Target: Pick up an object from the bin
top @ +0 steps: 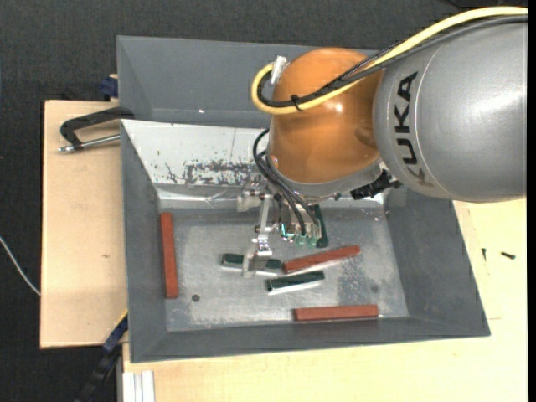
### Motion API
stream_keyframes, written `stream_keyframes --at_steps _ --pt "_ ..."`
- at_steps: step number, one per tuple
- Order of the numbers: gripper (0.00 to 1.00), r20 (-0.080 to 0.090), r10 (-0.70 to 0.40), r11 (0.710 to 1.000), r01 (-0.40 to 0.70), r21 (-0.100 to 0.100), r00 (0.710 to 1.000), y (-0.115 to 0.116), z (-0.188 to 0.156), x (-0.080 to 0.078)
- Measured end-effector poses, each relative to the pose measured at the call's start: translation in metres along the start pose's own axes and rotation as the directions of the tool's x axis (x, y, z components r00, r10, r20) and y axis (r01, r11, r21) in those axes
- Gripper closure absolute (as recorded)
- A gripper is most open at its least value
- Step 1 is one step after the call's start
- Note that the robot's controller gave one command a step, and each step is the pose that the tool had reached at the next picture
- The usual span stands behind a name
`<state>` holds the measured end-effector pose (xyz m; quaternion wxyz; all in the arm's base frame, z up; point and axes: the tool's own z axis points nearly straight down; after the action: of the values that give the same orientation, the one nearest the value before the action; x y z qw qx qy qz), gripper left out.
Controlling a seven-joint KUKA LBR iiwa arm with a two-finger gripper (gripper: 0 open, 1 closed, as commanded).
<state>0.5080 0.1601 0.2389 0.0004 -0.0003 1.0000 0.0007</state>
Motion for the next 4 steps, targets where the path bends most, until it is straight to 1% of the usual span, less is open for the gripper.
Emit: stream_keyframes --at_steps 1,2,3,4 --pt "0.00 0.005 -0.072 0.997 0.072 -0.001 0.997 -0.023 0.042 -0.013" --pt "0.00 0.003 -0.106 0.994 0.106 0.000 0.994 -0.057 0.097 -0.009" --pt "1.00 -0.008 -0.181 0.983 0.181 0.001 0.983 -0.047 0.163 -0.004" --pt "1.00 -0.008 -0.181 0.983 0.181 0.001 0.983 -0.047 0.162 -0.004"
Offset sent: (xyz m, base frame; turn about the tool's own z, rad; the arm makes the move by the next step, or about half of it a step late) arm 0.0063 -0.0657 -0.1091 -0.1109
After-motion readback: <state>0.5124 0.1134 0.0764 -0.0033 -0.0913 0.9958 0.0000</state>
